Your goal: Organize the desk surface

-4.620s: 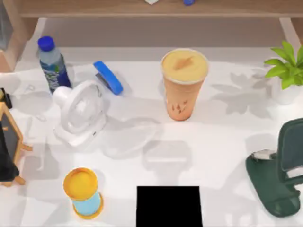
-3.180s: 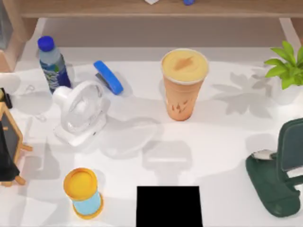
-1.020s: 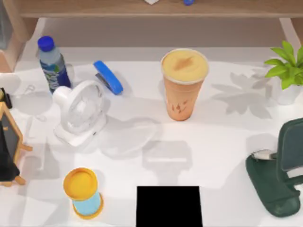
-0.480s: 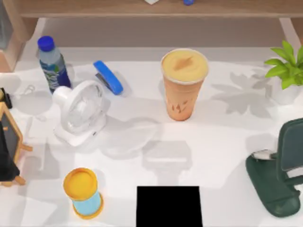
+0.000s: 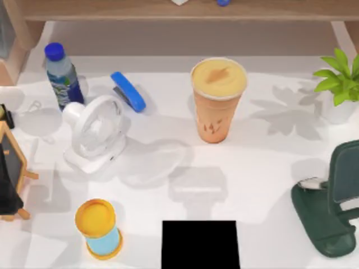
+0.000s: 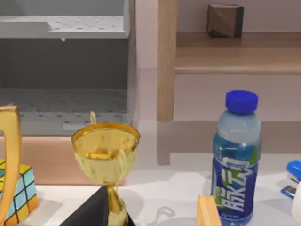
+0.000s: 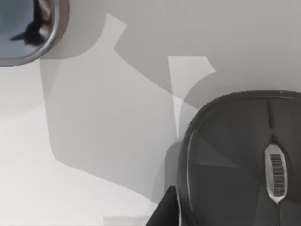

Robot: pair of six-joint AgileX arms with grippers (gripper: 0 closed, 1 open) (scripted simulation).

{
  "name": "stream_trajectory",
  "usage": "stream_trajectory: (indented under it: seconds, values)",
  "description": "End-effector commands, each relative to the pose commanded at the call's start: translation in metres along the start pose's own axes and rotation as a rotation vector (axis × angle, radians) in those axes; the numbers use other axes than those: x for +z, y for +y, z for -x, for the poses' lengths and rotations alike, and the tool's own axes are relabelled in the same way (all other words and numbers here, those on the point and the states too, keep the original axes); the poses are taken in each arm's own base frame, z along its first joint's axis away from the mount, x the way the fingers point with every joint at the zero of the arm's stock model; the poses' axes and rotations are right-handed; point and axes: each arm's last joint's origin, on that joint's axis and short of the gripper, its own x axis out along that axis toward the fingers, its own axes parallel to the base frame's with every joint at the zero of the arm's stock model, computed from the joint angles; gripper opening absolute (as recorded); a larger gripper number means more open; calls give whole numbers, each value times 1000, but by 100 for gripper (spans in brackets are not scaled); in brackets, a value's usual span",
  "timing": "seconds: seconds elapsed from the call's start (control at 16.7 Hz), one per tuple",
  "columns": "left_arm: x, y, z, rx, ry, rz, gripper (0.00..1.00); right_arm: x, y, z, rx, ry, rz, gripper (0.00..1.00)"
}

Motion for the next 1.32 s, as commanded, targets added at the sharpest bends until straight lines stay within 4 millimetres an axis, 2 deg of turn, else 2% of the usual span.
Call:
stream_trajectory:
  seconds: [0.24,0.78,1.14,1.32]
  values:
    - [0,0,0,0,0,0,100,-2,-2,15,-11,14,-4,0]
    - [0,0,0,0,0,0,100,0,1,100,5,3,-5,0]
    - [0,0,0,0,0,0,100,1,-1,102,2,7,8,0]
    - [0,0,0,0,0,0,100,12,-8,116,-36,44,133,0]
